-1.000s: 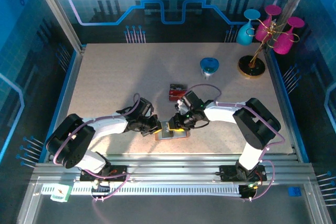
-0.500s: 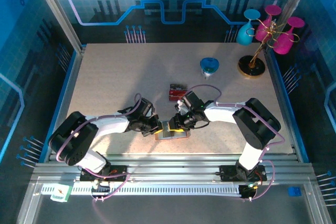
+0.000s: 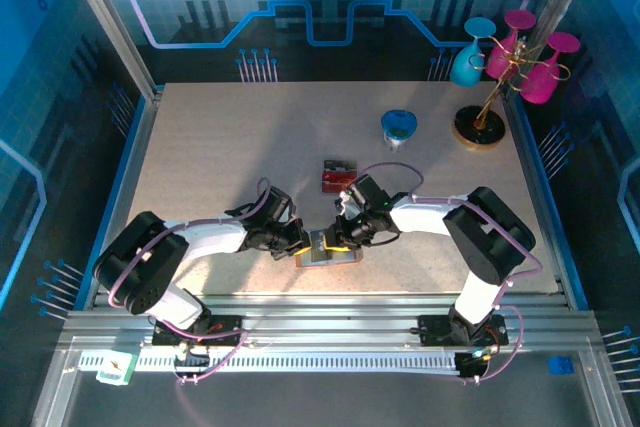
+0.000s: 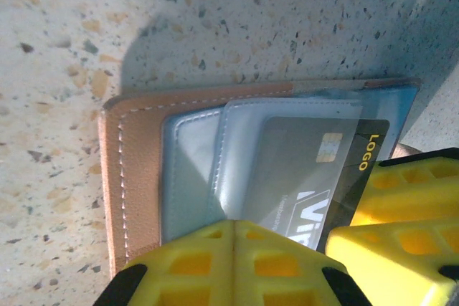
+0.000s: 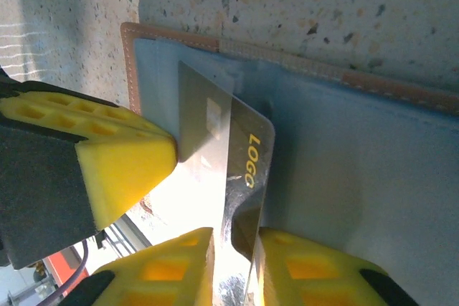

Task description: Take the credit cards out of the card holder

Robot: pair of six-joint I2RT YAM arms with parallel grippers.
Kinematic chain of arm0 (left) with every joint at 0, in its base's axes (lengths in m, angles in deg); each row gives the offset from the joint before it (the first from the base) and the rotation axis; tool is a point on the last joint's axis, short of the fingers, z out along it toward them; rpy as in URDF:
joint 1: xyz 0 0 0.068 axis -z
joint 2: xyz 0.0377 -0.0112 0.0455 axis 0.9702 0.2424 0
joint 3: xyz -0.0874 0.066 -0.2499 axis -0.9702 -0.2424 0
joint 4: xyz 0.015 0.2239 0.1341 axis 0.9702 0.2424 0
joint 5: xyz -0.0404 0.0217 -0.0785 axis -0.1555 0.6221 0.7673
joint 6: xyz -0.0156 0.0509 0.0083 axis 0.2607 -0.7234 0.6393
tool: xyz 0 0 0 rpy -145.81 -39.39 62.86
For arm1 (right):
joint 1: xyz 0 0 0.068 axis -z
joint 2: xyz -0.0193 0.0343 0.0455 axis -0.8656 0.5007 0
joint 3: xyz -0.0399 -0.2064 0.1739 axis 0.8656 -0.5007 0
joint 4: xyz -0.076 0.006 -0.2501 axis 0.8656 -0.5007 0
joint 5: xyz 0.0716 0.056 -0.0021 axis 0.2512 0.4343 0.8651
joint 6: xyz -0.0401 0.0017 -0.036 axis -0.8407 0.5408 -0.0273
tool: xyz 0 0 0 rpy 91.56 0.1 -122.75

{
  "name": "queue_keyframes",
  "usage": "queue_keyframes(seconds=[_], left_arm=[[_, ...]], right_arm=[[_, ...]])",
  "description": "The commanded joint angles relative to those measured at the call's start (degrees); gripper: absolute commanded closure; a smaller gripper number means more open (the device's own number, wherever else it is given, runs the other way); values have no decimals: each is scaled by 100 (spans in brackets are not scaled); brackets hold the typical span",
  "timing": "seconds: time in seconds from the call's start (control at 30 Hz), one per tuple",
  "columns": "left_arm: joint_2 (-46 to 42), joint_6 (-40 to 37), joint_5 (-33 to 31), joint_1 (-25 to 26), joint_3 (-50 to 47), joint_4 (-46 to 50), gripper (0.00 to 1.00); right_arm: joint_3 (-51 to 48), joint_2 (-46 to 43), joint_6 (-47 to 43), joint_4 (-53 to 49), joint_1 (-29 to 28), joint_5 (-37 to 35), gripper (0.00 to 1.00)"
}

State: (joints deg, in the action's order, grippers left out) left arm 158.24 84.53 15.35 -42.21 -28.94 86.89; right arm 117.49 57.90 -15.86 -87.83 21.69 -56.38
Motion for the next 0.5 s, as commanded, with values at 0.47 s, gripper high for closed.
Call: queue_keyframes(seconds=[0.47], left_arm=[[6, -92, -131, 36, -73, 380, 98]], right_arm=[[-167, -246, 24, 90, 99, 114, 92]])
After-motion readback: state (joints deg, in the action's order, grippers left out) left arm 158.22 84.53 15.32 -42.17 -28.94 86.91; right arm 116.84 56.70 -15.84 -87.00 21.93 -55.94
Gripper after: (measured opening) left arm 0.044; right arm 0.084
